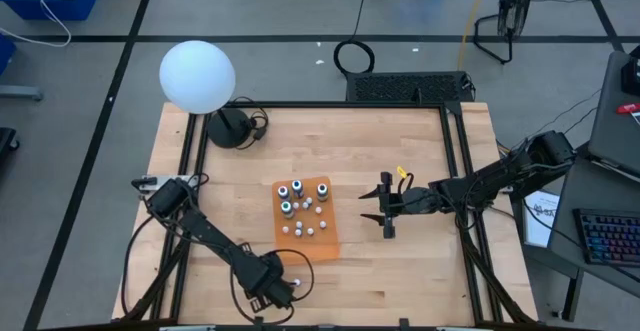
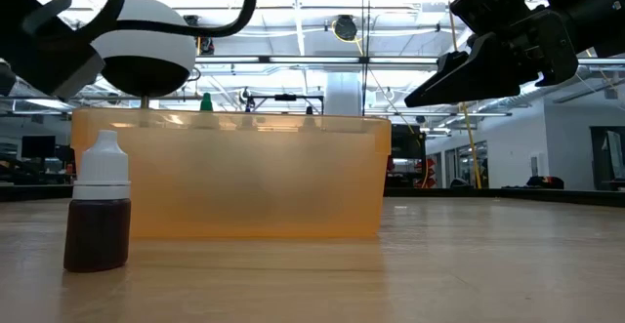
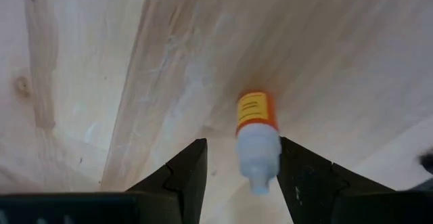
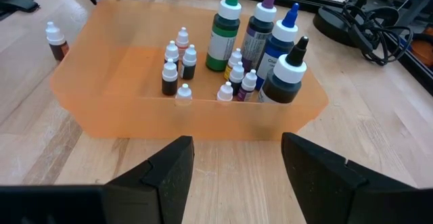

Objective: Pick & Place food coloring
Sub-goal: Put the small orange food coloring bottle into the orange bin

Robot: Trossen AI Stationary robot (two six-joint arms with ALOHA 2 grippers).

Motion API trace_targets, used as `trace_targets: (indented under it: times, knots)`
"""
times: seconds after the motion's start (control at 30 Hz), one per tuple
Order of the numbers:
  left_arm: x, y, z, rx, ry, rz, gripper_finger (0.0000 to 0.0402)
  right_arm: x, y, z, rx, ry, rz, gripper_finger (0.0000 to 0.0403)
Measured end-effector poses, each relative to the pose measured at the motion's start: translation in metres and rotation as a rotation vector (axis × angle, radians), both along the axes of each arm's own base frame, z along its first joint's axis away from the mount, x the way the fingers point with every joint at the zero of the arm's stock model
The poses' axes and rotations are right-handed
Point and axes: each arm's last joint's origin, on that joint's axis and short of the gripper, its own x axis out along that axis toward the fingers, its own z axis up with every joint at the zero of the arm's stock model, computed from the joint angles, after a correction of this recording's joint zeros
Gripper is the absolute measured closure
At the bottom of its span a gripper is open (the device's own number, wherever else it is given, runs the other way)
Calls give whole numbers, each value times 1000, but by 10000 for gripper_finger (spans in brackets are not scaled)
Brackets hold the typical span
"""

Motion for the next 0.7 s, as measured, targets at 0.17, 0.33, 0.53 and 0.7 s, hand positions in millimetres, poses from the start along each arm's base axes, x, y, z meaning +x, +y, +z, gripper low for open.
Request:
trace_targets:
  times: [0.17,0.33,0.53,0.7]
  knots:
    - [3,2,0,-18,-12,-28,229,0,0,0,2,0,-1,190]
    - [5,5,0,-20,-15,-35,229,0,0,0,8,-1,-3,190]
    - [6,6,0,-4,-32,-59,229,0,0,0,8,-1,-3,190]
    - [8,9,0,10,-42,-51,229,0,0,0,8,-1,-4,190]
